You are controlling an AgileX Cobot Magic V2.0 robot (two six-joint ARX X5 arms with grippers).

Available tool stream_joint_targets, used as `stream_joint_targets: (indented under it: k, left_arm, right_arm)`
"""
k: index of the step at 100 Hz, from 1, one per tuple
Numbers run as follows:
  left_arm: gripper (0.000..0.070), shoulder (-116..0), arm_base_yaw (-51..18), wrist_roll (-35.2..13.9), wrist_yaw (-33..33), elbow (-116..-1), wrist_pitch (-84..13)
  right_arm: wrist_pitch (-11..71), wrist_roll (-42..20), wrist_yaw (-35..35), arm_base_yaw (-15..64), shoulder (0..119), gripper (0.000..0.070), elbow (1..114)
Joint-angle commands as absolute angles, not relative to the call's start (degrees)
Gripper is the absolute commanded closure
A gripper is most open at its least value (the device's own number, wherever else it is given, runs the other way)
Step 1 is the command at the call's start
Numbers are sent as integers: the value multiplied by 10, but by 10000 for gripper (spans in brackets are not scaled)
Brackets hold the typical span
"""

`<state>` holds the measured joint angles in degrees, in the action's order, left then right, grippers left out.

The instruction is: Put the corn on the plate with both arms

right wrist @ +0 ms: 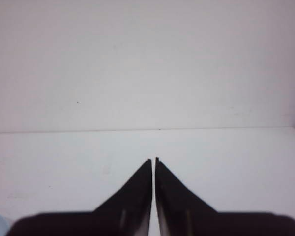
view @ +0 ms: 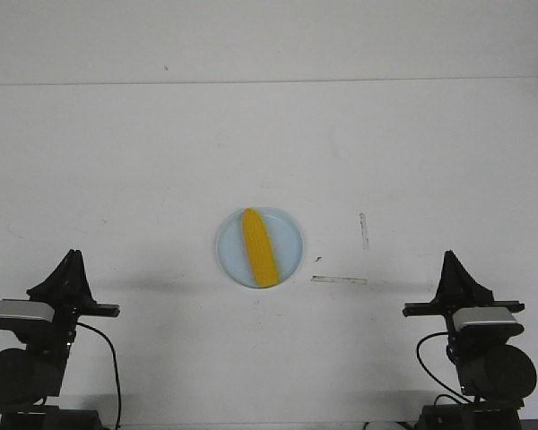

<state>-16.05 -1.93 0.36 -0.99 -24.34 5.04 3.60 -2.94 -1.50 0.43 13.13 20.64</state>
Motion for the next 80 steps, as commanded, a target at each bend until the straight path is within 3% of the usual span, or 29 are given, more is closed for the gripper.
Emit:
stream_joint_targets:
  k: [1,30,47,80]
  left_arm:
    - [699,-160,-19,6,-8,-249,56]
    - [699,-150,-19,6,-11,-244,47]
    - [699,-142,-18,-44,-24,-237,11]
    - [699,-74,-18,-44,-23,-139,44]
  right_arm:
    - [30,-27,-15,4,131,690,209]
    - [30,-27,-15,4,131,690,209]
    - [30,-27,-15,4,131,690,209]
    - [30,-27,-15,4,131,690,209]
